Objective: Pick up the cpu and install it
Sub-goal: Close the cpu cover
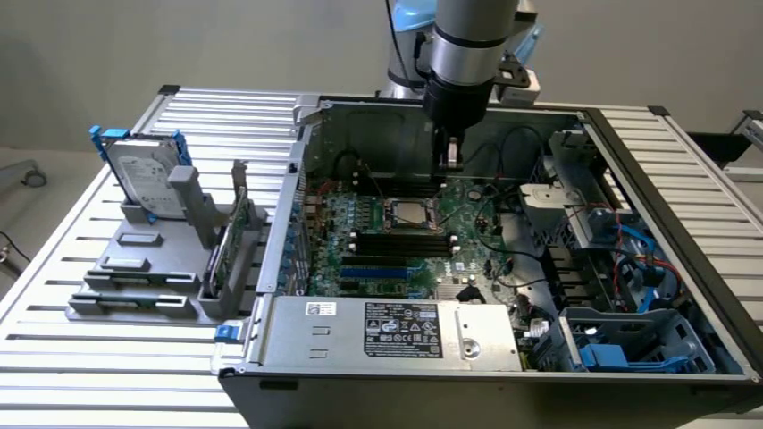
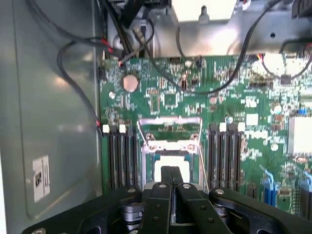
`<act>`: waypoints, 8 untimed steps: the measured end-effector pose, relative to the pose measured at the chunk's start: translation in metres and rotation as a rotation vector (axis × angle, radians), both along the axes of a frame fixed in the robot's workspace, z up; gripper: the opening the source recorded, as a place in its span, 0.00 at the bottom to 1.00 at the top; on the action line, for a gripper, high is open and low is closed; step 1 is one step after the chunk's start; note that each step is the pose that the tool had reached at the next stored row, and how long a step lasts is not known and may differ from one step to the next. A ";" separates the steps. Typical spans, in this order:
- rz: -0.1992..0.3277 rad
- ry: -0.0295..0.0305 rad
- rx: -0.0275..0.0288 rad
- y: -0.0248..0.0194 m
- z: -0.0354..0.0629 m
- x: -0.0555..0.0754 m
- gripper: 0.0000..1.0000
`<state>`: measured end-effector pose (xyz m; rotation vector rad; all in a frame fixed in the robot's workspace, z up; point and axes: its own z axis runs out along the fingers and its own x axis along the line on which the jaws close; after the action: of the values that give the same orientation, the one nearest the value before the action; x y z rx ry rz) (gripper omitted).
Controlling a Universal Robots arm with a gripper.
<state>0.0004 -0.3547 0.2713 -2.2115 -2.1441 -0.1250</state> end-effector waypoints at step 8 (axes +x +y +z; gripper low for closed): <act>0.001 -0.0105 -0.0001 -0.0005 0.0002 0.029 0.11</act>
<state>0.0295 -0.3552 0.2715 -2.2148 -2.1505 -0.1369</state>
